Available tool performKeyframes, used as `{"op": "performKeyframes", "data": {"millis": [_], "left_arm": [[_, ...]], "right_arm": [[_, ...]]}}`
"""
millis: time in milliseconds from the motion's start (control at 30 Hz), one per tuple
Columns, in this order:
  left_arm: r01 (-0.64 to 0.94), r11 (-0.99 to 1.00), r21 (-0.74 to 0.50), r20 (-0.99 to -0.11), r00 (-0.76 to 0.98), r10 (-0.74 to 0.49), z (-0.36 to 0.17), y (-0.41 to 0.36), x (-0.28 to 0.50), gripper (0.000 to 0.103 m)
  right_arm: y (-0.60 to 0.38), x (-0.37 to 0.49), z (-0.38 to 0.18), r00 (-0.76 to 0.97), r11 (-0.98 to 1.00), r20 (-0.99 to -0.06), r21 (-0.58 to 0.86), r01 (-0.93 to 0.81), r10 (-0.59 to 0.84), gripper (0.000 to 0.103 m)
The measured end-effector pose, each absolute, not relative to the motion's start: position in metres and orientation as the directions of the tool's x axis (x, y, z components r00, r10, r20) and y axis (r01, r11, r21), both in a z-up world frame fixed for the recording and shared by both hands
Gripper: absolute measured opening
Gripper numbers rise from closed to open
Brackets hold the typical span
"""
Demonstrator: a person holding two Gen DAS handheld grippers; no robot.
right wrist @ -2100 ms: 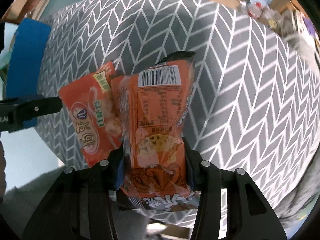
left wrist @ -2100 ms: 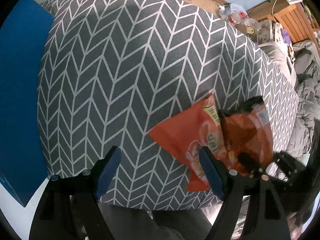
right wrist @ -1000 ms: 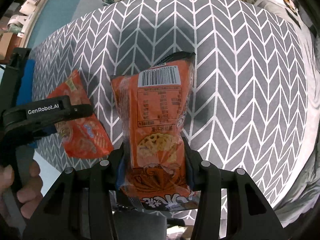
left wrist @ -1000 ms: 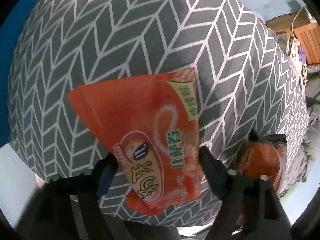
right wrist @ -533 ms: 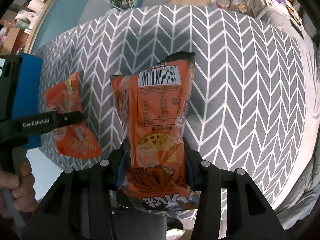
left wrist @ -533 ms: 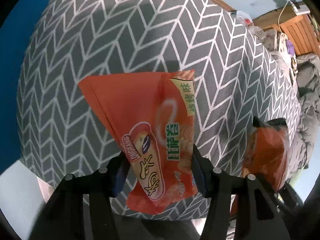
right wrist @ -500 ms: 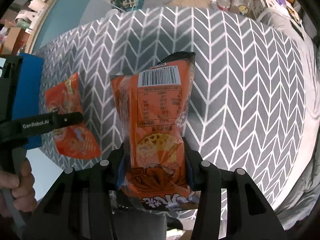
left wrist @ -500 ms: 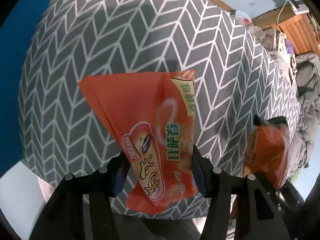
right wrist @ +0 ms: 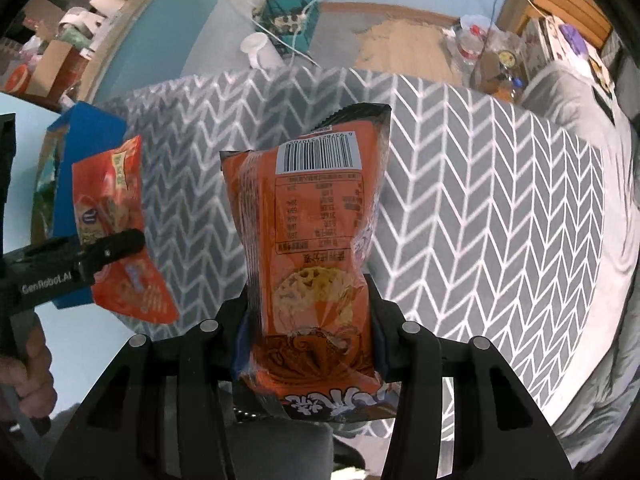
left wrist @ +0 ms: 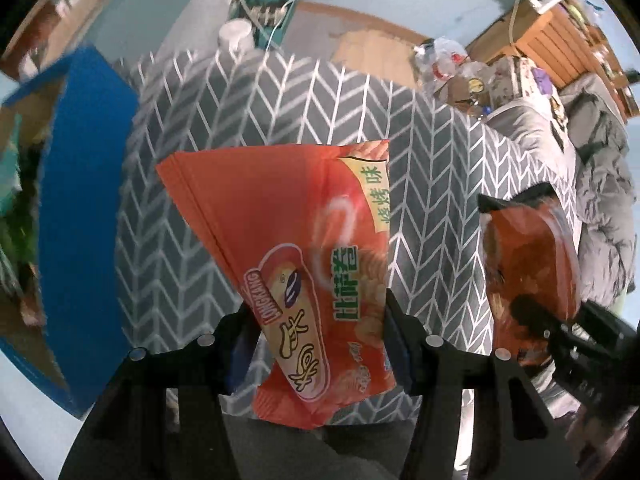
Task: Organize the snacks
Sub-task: 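Carry both held bags over the cardboard box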
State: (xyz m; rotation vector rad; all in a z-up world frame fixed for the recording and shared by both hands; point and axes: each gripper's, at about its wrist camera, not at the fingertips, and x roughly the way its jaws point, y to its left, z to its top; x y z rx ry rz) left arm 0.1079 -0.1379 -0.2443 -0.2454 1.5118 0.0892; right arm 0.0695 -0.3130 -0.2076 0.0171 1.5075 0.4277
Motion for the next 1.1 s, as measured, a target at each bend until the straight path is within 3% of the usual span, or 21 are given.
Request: {"op": "performKeyframes", "data": {"millis": [500,1100], "left_arm": [[-0.11,0.993,-0.041,-0.979,0.201,-0.018,-0.176,-0.066,0.073,0.058],[-0.302,0.951,-0.063,-0.971,0.24,0.012,-0.146,0.044,0.027,0.058]], "right_arm": [[-0.231,0.073,-0.158,0.069,0.892,-0.944,0.28,-0.355,0.323,0.046],[-0.103,0.076,-0.131,0.022,0.776,-0.917,0.325,-0.541,0.399,0.046]]}}
